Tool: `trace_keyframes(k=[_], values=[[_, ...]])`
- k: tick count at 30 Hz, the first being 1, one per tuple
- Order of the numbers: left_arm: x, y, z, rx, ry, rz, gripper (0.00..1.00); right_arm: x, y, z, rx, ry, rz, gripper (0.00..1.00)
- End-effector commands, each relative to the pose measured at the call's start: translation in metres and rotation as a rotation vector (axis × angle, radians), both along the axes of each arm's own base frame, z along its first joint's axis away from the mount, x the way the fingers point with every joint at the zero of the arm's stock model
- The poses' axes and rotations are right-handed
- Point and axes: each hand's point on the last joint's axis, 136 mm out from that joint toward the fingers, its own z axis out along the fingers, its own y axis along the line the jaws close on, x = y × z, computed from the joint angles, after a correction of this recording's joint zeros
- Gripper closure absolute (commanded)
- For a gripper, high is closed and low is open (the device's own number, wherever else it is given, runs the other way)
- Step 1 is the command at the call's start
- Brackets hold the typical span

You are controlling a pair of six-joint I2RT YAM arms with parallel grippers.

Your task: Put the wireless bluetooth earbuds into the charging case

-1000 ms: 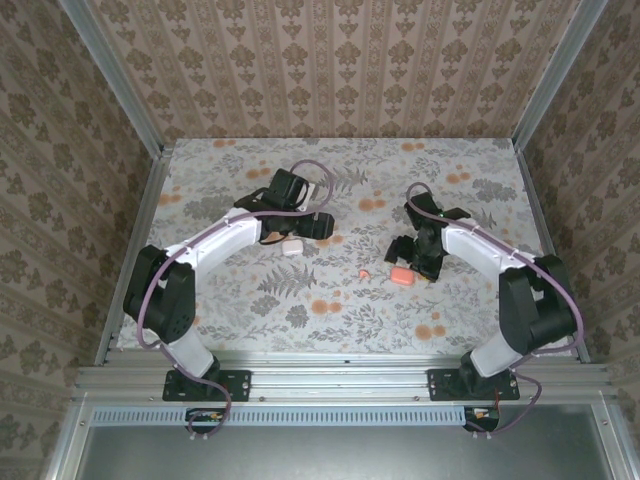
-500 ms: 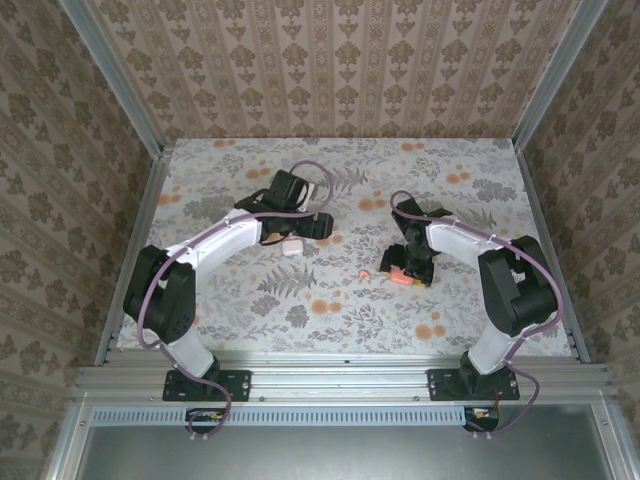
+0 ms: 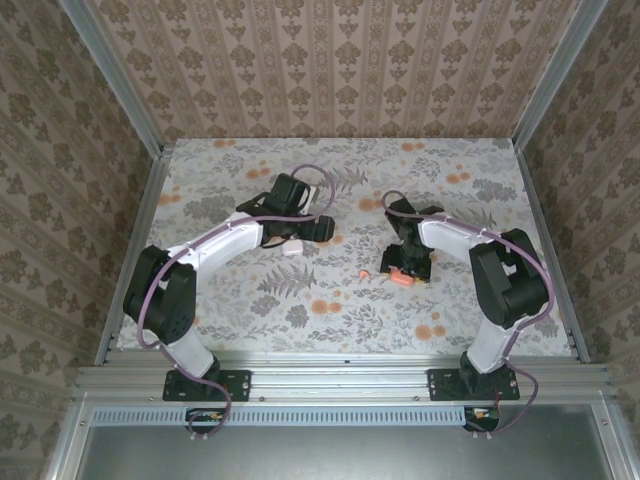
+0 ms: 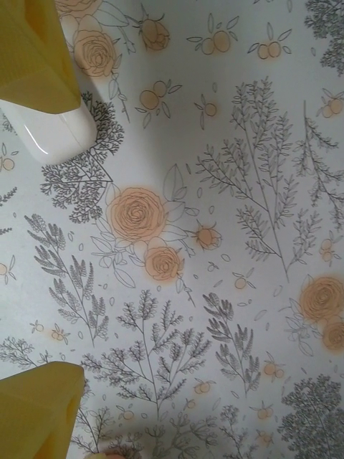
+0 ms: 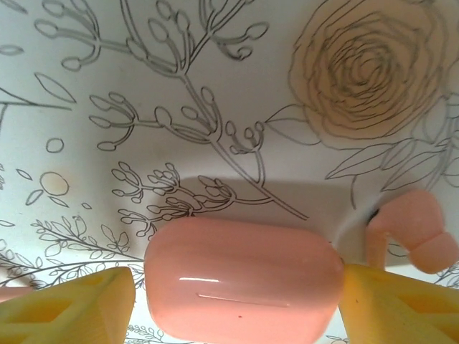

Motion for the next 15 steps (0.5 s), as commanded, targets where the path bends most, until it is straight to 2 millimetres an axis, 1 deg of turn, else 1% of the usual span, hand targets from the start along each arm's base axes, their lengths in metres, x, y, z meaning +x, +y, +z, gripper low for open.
trace_keyframes(k=[1,3,8,13,15], values=[[-0.005,0.005,0.010,-0.011,-0.024,0.015,0.09,-0.009,-0.005,-0.002,-0.083,0.053,0.057,0.27],[-0.008,0.007,0.008,-0.011,-0.024,0.019,0.09,-0.010,-0.007,-0.001,-0.118,0.054,0.074,0.32],[-0.010,0.009,0.006,-0.025,-0.024,0.028,0.09,-0.008,-0.007,0.004,-0.125,0.020,0.084,0.37],[-0.010,0.002,0.008,-0.073,-0.034,0.018,0.10,-0.003,0.000,0.018,-0.057,-0.075,0.059,0.39],[-0.010,-0.002,0.012,-0.110,-0.053,0.012,0.11,0.001,0.008,0.029,0.003,-0.141,0.050,0.41]])
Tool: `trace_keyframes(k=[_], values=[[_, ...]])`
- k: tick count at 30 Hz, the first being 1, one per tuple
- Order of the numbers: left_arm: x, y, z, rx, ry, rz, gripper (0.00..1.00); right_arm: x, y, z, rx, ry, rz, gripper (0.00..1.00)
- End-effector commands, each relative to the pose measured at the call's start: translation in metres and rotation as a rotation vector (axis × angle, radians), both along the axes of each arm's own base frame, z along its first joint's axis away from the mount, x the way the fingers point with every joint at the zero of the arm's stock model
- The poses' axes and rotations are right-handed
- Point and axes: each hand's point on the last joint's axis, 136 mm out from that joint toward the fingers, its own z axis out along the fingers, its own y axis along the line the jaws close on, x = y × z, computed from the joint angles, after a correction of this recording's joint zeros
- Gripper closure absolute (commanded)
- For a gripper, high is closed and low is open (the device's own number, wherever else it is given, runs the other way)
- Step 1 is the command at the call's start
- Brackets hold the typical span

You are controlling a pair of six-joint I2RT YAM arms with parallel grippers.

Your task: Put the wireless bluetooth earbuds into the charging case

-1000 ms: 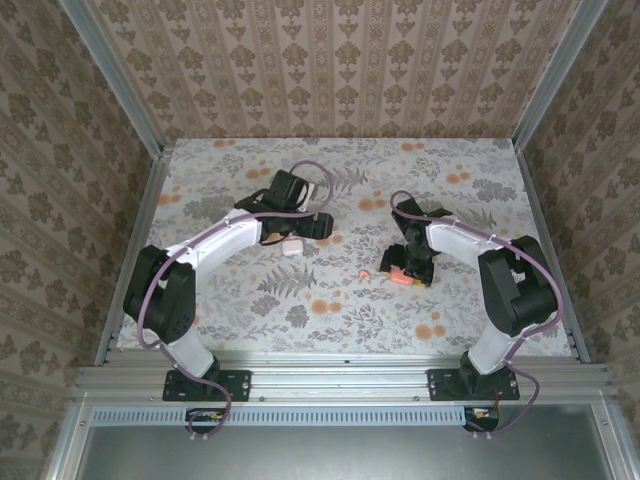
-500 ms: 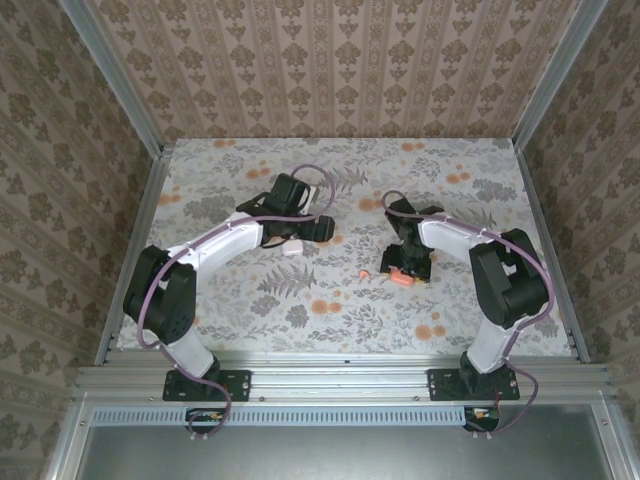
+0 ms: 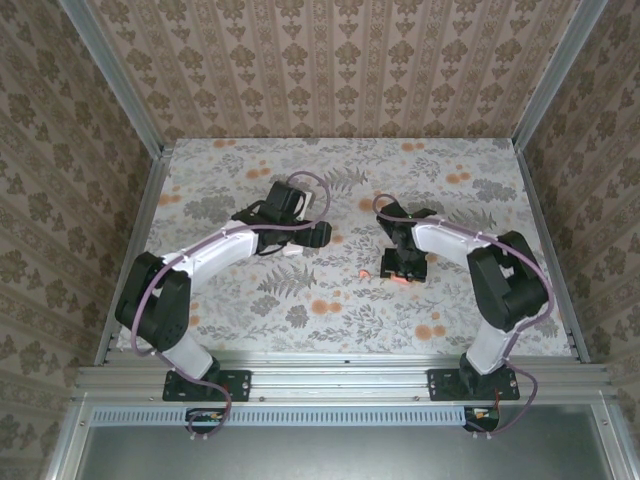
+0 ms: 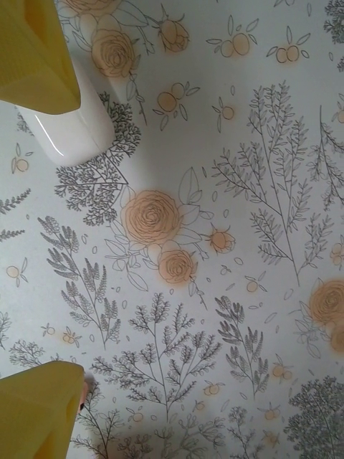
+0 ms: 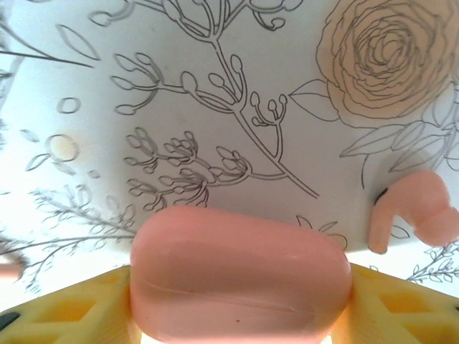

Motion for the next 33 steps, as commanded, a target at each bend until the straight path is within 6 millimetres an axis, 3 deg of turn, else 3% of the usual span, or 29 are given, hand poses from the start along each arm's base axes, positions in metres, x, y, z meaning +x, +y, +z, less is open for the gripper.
trace_keyframes(k=[1,6,11,18,29,33], values=[[-0.001,-0.010,0.018,-0.095,-0.046,-0.007,0.11,0.006,0.008,0.024,0.085,-0.121,-0.014,0.41],[-0.008,-0.033,0.038,-0.256,-0.131,-0.125,0.15,0.021,0.036,0.064,0.322,-0.356,-0.001,0.43],[-0.023,-0.048,0.072,-0.415,-0.366,-0.251,0.21,0.033,0.064,0.128,0.598,-0.613,0.014,0.44],[-0.040,-0.054,0.096,-0.468,-0.598,-0.370,0.23,0.039,0.088,0.185,0.807,-0.728,0.055,0.45],[-0.042,-0.059,0.099,-0.498,-0.655,-0.410,0.24,0.045,0.095,0.223,0.913,-0.825,0.055,0.45],[-0.040,-0.060,0.105,-0.520,-0.675,-0.403,0.24,0.047,0.101,0.227,0.966,-0.821,0.049,0.45]])
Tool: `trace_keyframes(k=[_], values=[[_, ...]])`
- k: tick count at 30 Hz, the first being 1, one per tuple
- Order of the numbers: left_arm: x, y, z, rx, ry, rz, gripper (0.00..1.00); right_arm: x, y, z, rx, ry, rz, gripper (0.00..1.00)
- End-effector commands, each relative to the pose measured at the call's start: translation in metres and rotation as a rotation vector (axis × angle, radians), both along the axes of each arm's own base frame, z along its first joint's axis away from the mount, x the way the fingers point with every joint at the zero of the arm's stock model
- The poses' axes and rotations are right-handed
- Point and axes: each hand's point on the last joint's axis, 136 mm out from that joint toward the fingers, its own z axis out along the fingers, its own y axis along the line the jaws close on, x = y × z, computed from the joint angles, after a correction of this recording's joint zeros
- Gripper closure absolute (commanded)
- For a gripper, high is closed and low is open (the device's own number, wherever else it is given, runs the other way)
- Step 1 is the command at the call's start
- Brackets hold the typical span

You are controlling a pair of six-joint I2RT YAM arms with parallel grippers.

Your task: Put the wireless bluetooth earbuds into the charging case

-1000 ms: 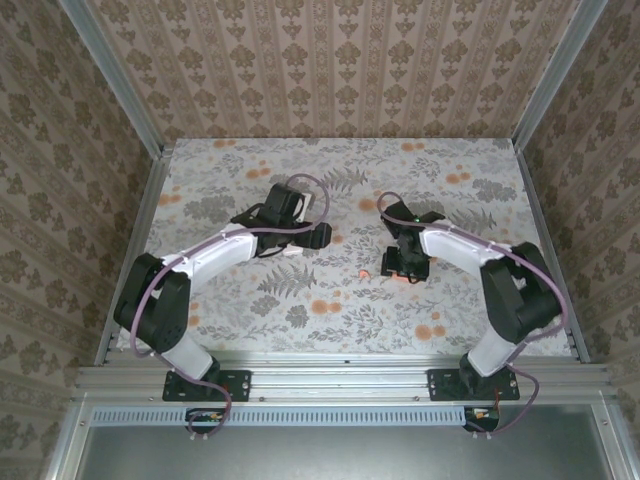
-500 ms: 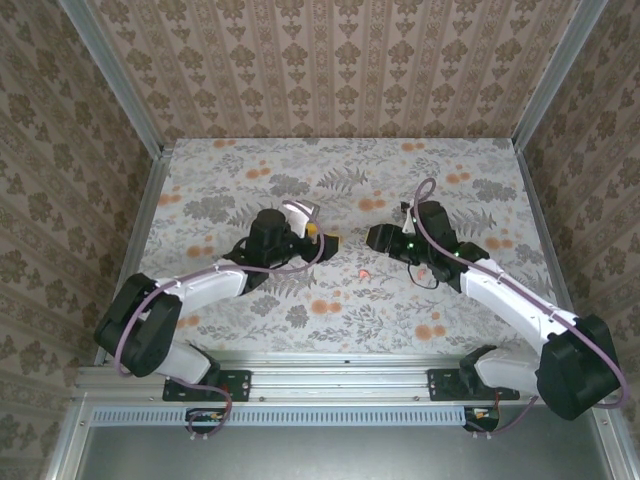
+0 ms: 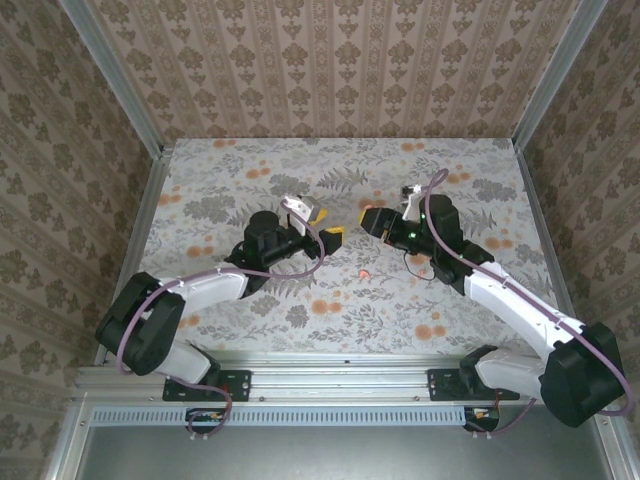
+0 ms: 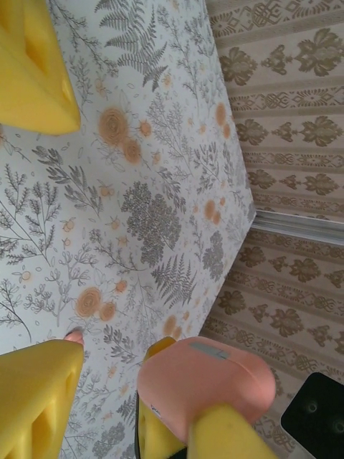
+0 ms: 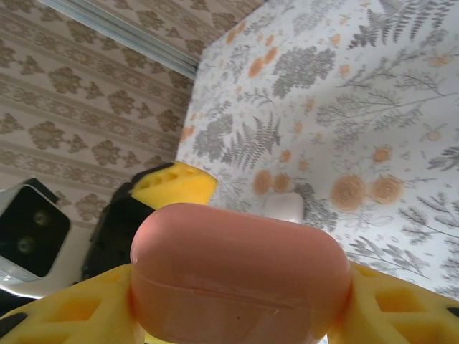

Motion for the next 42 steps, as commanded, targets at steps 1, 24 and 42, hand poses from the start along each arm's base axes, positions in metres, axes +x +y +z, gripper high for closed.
trace_keyframes(k=[1,24,42], values=[[-0.002,-0.006,0.015,-0.044,-0.060,-0.032,0.24,0.002,0.011,0.020,0.082,-0.039,0.035,0.45],[-0.016,-0.018,0.048,-0.122,-0.189,-0.149,0.28,0.017,0.040,0.050,0.295,-0.054,0.125,0.45],[-0.015,-0.021,0.080,-0.199,-0.266,-0.147,0.39,0.009,0.056,0.047,0.316,-0.035,0.161,0.45]])
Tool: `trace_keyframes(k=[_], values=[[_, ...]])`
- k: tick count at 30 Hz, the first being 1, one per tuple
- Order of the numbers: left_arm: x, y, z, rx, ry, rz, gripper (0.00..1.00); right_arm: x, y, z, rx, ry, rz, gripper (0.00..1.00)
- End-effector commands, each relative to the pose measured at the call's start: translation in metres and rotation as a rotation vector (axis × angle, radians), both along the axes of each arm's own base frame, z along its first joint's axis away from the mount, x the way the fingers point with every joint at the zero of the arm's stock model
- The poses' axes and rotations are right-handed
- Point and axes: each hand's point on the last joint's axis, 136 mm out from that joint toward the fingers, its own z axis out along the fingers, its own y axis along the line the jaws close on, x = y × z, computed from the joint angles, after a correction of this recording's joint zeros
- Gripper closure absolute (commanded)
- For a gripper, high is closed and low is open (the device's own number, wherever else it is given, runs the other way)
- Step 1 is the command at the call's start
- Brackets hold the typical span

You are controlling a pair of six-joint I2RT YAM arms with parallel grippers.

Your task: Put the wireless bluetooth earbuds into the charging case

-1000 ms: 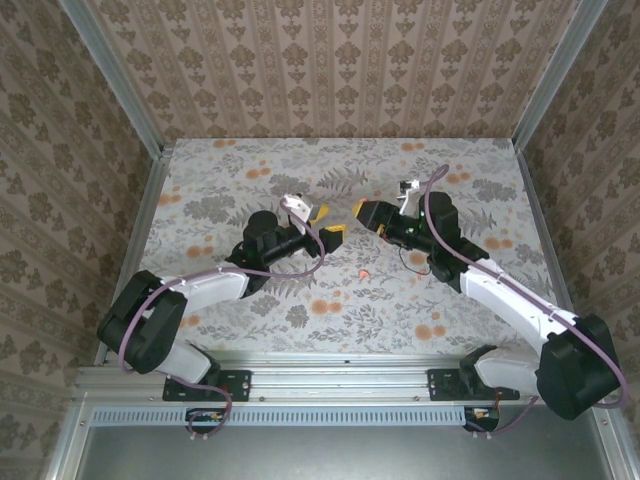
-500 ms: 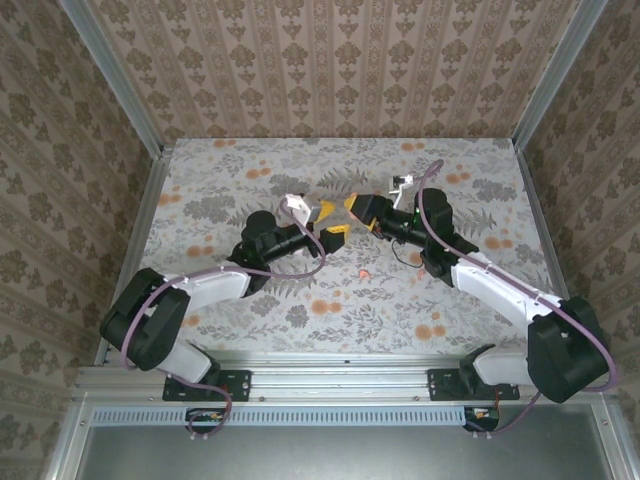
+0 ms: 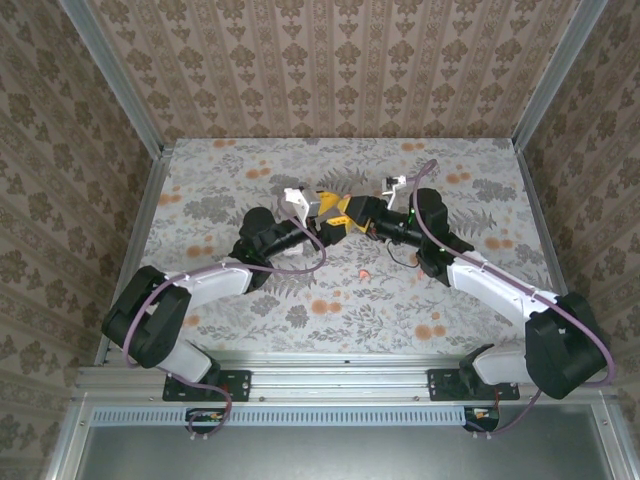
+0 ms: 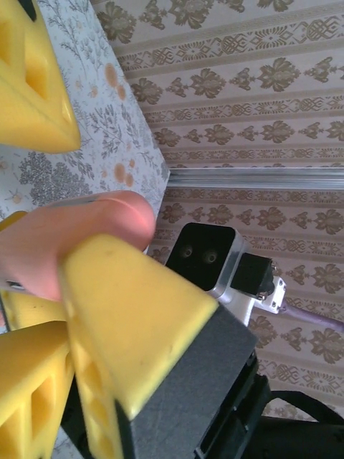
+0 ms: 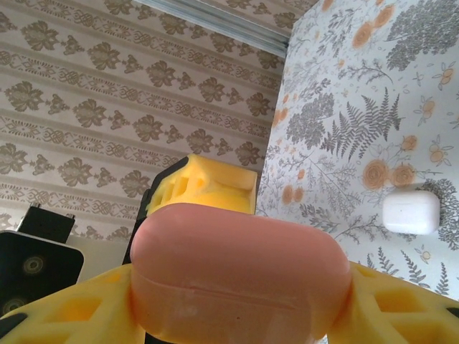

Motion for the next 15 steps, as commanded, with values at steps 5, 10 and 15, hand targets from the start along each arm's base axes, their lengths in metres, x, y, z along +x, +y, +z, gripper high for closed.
trace_keyframes(k=[5,10,15], values=[[-0.0034,-0.0037,0.0162,-0.038,-0.041,-0.008,0.50,-0.0029,0.0091,0.0239,0.071,-0.062,0.020,0.45],[-0.0044,-0.0032,0.0196,-0.044,-0.046,-0.010,0.66,-0.0072,0.0130,0.0231,0.071,-0.059,0.036,0.44],[-0.0060,-0.0024,0.0253,-0.046,-0.034,-0.024,0.75,-0.0097,0.0101,0.0181,0.043,-0.066,0.029,0.42]])
